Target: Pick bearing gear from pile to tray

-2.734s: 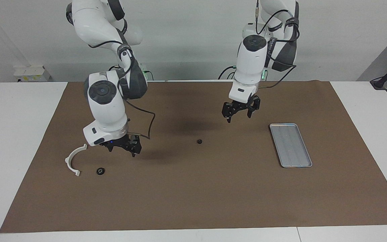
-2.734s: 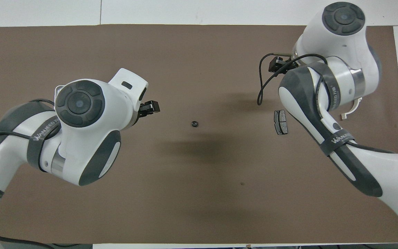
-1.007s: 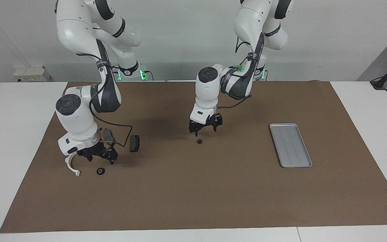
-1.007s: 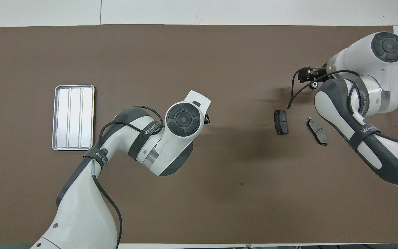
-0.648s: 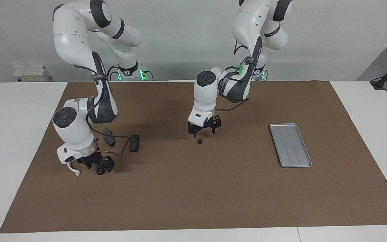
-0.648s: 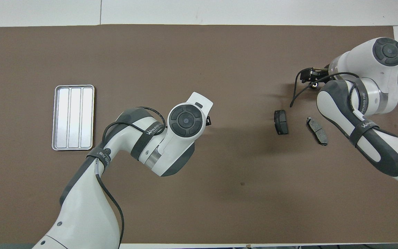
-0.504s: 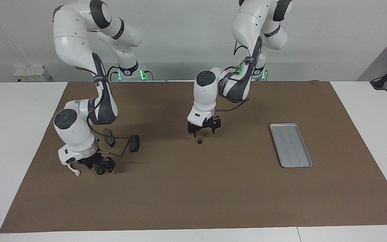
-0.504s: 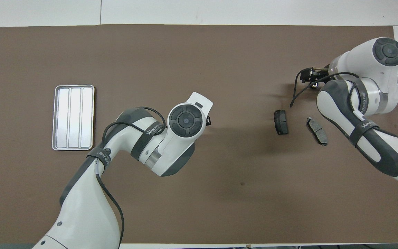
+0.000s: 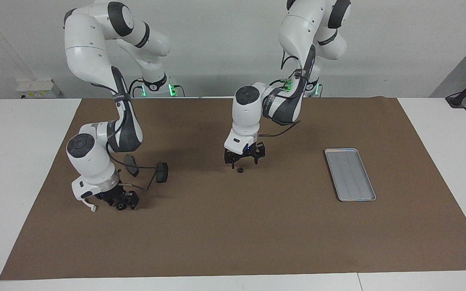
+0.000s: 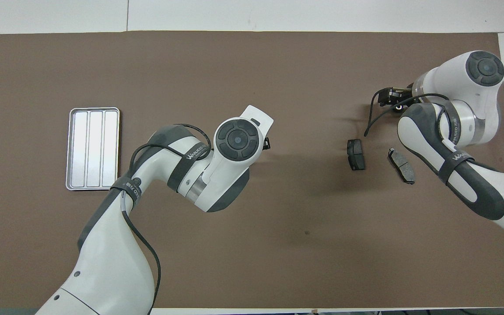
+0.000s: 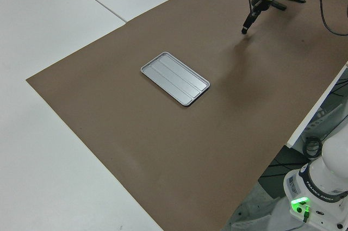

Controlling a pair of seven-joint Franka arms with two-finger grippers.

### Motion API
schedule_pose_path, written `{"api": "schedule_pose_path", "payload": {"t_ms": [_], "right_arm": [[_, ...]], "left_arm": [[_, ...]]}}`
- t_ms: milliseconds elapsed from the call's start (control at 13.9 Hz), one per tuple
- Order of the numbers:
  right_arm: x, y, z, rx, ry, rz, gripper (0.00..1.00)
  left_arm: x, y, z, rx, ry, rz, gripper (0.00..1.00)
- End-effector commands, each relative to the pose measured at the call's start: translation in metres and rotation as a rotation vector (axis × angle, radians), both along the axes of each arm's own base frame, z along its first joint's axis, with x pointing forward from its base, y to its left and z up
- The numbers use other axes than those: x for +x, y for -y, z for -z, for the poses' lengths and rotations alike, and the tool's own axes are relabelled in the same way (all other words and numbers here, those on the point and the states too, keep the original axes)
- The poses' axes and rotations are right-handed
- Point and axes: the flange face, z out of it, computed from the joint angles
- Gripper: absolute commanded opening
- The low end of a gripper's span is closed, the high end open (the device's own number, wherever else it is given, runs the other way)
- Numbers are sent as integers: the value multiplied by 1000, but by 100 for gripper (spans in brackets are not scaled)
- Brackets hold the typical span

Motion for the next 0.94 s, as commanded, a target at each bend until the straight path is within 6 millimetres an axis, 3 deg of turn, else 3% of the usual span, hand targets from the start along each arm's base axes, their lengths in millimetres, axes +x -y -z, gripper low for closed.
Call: {"api": "schedule_pose_path", "payload": {"t_ms": [0, 144, 288, 720, 863], "right_arm": [[2, 1, 7, -9, 11, 4, 92], [2, 2, 7, -11, 14, 4, 92], [2, 2, 7, -14, 13, 1, 88], [3, 4, 6, -28, 15, -11, 61], [2, 4, 7, -28, 12, -10, 48]], "left_arm": [[12, 8, 4, 30, -24, 22, 96], [23, 19, 22, 47, -52, 22, 96], [23, 21, 24, 51, -59, 24, 96], [17, 25, 24, 5, -87, 61, 96], [11, 24, 21, -1, -79, 79, 96]]}}
